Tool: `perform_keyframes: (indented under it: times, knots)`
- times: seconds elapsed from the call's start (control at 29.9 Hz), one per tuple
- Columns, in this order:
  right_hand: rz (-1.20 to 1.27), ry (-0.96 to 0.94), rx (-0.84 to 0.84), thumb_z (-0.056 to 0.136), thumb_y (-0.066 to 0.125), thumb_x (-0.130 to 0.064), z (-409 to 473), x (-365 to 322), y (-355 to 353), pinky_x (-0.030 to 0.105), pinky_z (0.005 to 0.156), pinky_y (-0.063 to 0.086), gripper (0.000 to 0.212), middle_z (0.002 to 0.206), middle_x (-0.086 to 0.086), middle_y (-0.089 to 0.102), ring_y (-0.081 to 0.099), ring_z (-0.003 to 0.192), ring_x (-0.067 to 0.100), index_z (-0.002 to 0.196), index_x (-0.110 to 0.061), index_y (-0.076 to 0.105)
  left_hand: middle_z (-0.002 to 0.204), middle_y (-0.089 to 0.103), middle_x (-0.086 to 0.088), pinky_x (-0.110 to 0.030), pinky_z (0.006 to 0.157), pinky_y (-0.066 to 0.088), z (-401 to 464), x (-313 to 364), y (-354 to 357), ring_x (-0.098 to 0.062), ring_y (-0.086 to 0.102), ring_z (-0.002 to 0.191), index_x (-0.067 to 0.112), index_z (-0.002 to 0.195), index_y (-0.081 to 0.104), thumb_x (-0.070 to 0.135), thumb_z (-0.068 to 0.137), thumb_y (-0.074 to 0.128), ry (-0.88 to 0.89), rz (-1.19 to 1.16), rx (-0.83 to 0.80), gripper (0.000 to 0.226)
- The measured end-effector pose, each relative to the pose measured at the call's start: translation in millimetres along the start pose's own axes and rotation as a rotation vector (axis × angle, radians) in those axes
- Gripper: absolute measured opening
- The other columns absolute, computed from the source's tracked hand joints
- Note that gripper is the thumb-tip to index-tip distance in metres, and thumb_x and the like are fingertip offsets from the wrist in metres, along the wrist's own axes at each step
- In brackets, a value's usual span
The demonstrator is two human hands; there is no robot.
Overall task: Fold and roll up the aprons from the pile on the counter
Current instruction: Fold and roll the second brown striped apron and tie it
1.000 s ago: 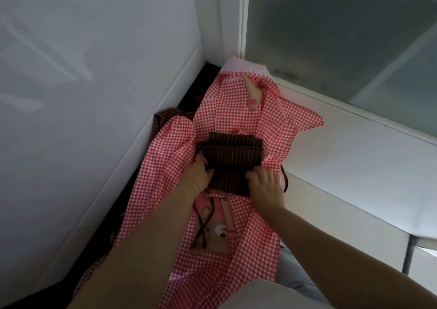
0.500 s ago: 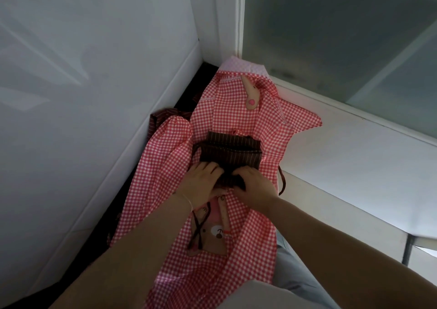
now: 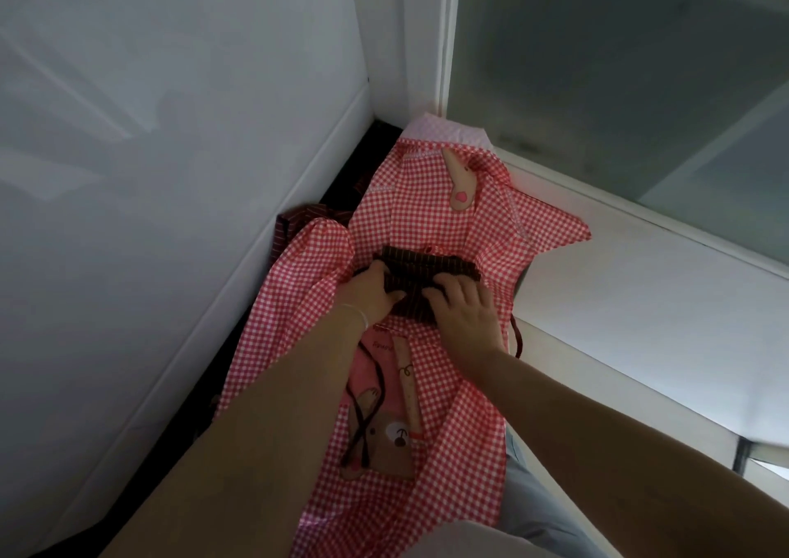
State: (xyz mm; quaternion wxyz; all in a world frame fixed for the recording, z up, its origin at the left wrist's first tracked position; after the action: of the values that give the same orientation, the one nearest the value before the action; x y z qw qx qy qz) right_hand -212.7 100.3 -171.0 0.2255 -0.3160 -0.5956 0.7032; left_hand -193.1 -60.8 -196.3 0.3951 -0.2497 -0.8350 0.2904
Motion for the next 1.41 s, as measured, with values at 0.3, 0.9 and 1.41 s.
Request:
perform_keyframes:
  times: [0.3, 0.9, 1.41]
  knots:
    - [-0.065, -0.085, -0.175, 0.074, 0.073, -0.025, 11.0, -16.3, 23.0, 0.044, 0.083, 0.054, 0.059, 0.118, 0.009, 0.062, 0.061, 0.102, 0.028, 0.129, -0.011, 0.057, 0.104, 0.057, -0.005, -0.031, 0.085, 0.042, -29.1, 20.8, -17.7, -0.019, 0.052, 0.096, 0.012, 0.106, 0.053, 0.019, 0.086, 0.062, -0.099, -0.146, 0.595, 0.023]
    - [0.943, 0.104, -0.187, 0.09, 0.058, -0.007, 25.0, -48.6, -53.3, 0.027, 0.091, 0.045, 0.034, 0.114, 0.003, 0.065, 0.057, 0.099, 0.011, 0.123, -0.014, 0.059, 0.12, 0.063, -0.006, -0.04, 0.094, 0.05, -71.5, 24.0, -21.5, -0.024, 0.061, 0.109, 0.024, 0.13, 0.054, 0.049, 0.07, 0.071, -0.107, -1.505, 0.304, 0.067]
    - [1.068, 0.197, -0.13, 0.099, 0.034, -0.048, 21.4, -68.9, -131.6, 0.039, 0.075, 0.053, 0.035, 0.094, 0.012, 0.055, 0.057, 0.084, 0.026, 0.098, -0.014, 0.045, 0.097, 0.07, -0.009, -0.034, 0.081, 0.055, -150.8, 81.5, -68.0, -0.021, 0.069, 0.086, 0.011, 0.092, 0.074, 0.053, 0.088, 0.047, 0.104, -1.786, 0.148, 0.049]
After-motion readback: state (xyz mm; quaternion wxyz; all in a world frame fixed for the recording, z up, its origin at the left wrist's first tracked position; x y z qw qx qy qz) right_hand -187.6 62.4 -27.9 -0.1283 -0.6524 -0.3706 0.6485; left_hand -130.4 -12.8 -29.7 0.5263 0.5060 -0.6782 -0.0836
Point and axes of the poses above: each hand's wrist, its own z-axis towards the middle knuckle, its own y-axis out of the palm, x = y × z, the point moved 6 cm from there along z, towards the middle knuckle
